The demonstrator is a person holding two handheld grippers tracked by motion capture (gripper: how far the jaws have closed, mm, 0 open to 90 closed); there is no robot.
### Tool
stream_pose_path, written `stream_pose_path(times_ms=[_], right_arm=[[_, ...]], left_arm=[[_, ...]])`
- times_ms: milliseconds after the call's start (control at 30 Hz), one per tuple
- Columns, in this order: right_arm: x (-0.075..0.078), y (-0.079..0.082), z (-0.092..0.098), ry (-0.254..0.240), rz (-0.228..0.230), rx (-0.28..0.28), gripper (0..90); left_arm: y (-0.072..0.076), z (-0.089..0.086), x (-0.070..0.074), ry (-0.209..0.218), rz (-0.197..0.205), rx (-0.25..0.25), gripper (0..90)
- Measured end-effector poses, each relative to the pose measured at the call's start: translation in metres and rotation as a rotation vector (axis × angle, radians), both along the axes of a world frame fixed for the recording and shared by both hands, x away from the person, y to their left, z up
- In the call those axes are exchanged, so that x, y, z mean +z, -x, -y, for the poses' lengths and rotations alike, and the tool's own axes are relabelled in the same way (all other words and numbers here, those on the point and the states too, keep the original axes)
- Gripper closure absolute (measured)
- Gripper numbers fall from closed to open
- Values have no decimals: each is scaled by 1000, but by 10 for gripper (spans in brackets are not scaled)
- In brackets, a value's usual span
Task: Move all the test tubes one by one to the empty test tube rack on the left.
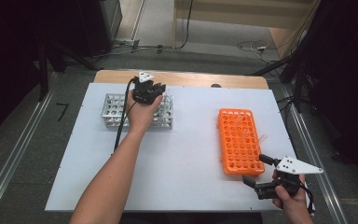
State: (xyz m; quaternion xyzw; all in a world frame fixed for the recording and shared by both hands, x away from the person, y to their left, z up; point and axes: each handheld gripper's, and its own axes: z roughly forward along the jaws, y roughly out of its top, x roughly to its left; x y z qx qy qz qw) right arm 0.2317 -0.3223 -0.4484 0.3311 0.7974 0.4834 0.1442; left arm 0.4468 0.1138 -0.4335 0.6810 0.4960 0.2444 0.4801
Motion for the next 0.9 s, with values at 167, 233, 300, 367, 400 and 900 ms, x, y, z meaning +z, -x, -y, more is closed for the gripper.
stream_pose_path(times_ms=[167,233,300,367,400,900], right_arm=[[0,0,0,2,0,0,0],[0,0,0,2,0,-1,0],[-1,0,0,3,-3,1,0],[-1,0,0,4,-4,3,0],[-1,0,0,4,-5,3,0],[0,0,1,-3,-5,-6,0]], left_arm=[[-1,0,-1,12,-17,2,708],[-1,-1,-1,26,-30,3,709],[-1,-2,-1,33,-38,3,693],[0,-2,0,32,-43,2,682],[0,-3,0,31,-42,1,673],[16,-12,10,69,21,-23,426]])
